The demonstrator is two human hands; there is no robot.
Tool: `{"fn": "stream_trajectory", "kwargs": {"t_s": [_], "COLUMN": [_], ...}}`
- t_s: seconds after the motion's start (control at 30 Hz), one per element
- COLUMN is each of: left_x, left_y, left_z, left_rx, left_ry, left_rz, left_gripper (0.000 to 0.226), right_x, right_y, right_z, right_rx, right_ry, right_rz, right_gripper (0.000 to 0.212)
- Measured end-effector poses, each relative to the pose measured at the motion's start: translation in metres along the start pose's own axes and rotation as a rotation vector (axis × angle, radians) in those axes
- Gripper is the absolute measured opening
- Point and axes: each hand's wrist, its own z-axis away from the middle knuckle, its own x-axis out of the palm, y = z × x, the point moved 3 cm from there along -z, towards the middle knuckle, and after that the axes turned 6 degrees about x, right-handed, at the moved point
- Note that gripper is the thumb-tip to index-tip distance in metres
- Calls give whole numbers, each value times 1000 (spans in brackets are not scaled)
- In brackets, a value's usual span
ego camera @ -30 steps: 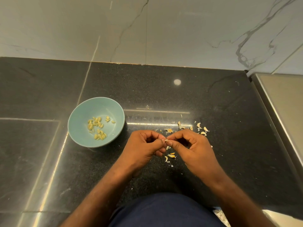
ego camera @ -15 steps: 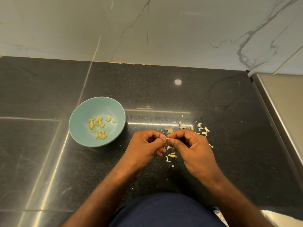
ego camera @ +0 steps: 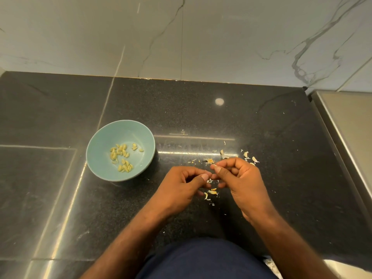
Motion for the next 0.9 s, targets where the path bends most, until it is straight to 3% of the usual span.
{"fn": "stream_trajectory", "kwargs": {"t_s": [0.17, 0.3, 0.6, 0.8, 0.9], "left_x": [-5, -1, -7, -2, -8], "left_y": [3, -1, -10, -5, -3], "left_z": [-1, -6, -2, -1, -4], "left_rx": [112, 76, -10, -8, -10], "left_ry": [177, 65, 216, 232, 285], "left_rz": [-90, -119, 308, 436, 390], "left_gripper": [11, 19, 25, 20, 30], "right_x": [-1, 8, 8, -4, -15], "right_y": [1, -5, -9, -8, 1], "right_z": [3, 9, 8, -1, -7], "right_rx": [-26, -60, -143, -106, -67], "right_ry": [-21, -122, -315, -108, -1], "right_rz": [57, 106, 319, 116, 31], "right_gripper": [17, 31, 45, 13, 11]}}
